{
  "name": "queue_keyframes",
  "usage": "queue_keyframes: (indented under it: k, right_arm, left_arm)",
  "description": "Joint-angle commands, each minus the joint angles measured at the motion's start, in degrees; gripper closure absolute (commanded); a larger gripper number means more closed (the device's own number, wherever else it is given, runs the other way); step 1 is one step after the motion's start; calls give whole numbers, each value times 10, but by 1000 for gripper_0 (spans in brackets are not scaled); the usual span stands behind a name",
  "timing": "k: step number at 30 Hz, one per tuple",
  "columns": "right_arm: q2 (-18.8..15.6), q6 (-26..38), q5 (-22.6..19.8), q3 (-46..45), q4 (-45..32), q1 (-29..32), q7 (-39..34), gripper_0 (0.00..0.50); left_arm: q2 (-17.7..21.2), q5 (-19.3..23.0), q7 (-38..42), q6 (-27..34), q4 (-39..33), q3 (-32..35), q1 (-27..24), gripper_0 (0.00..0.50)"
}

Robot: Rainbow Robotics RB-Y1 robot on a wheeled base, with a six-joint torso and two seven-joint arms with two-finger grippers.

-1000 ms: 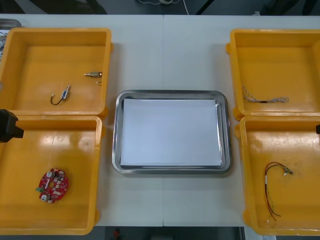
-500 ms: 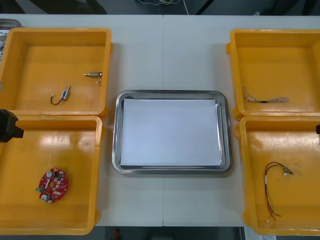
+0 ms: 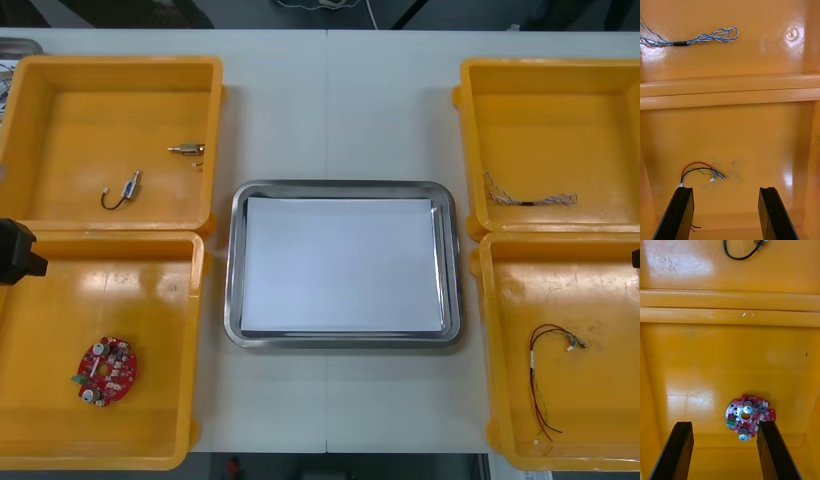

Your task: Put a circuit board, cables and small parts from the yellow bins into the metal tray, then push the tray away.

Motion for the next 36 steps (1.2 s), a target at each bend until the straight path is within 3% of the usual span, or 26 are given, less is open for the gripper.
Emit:
queue_keyframes:
  k: [1, 36]
  right_arm:
    - [-21, 2, -4, -13, -5, 8, 17, 0]
    - [-21, 2, -4, -13, -5, 8, 17, 0]
  left_arm:
    - [17, -5, -38, -5, -13, 15, 9, 0]
    - [17, -5, -38, -5, -13, 15, 9, 0]
